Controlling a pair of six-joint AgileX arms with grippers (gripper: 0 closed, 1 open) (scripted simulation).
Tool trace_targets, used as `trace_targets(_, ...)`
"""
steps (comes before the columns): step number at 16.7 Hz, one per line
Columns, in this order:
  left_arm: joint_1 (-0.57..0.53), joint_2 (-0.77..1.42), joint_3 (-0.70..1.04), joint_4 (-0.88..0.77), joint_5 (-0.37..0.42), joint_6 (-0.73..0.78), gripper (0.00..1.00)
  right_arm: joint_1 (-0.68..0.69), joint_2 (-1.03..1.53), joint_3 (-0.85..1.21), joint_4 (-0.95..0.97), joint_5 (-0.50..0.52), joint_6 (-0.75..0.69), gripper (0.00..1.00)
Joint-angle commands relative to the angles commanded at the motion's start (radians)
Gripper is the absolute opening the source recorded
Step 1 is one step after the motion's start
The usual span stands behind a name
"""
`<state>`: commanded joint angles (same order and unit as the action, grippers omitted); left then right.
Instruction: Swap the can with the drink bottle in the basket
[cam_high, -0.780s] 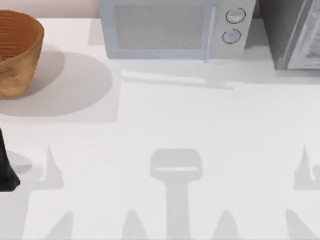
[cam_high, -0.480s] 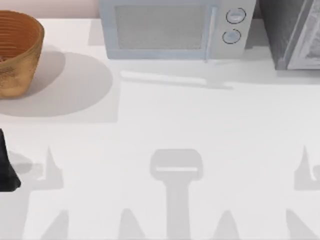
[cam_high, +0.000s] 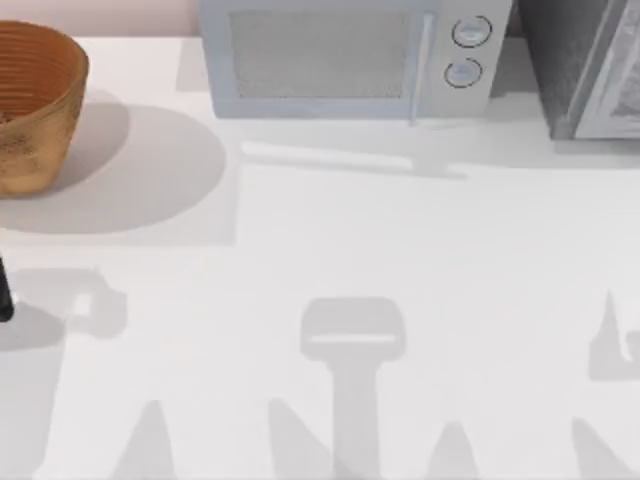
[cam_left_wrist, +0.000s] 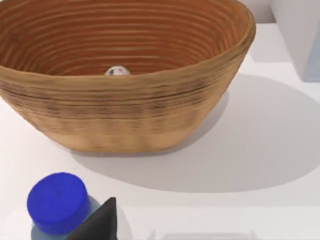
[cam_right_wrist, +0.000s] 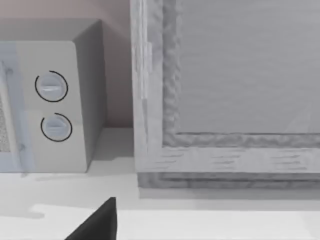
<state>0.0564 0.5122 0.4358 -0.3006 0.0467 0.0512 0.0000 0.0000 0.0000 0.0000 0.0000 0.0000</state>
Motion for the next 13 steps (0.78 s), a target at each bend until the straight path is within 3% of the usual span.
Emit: trace_targets(13, 0.123, 1.195, 1.213, -0.636, 0.142, 0.123, 1.0, 0.0, 0.0, 0.0, 0.0, 0.0, 0.0, 1.0)
